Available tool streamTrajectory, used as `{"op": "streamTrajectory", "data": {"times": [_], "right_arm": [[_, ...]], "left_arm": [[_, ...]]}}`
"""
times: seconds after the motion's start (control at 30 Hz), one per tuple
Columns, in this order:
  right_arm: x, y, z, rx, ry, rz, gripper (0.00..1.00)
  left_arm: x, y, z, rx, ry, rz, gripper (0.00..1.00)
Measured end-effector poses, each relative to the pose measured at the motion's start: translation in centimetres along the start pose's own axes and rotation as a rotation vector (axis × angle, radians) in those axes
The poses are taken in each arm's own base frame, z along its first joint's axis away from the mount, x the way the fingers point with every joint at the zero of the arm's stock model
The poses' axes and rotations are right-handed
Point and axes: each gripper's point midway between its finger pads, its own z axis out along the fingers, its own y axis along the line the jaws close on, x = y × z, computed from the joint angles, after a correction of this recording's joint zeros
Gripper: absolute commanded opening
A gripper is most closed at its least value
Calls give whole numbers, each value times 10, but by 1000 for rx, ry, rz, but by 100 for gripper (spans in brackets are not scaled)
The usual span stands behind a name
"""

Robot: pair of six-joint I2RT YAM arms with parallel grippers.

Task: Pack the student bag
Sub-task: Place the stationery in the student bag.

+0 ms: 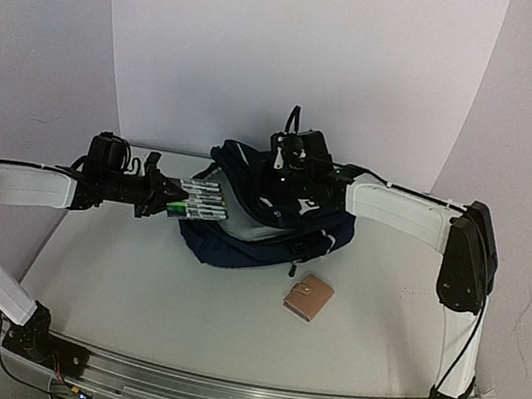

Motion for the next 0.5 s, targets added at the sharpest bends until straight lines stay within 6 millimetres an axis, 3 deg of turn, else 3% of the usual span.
{"op": "streamTrajectory", "data": {"times": [0.13,0.33,0.5], "right_arm": [[1,9,-7,-1,-13,-3,0],[6,31,-25,-26,-18,-8,0],[15,44,-35,-40,-12,-9,0]], "left_arm": [[0,-8,26,26,33,17,0],[-16,-19,47,49,10,51,0],[-17,-21,74,40,21,63,0]]}}
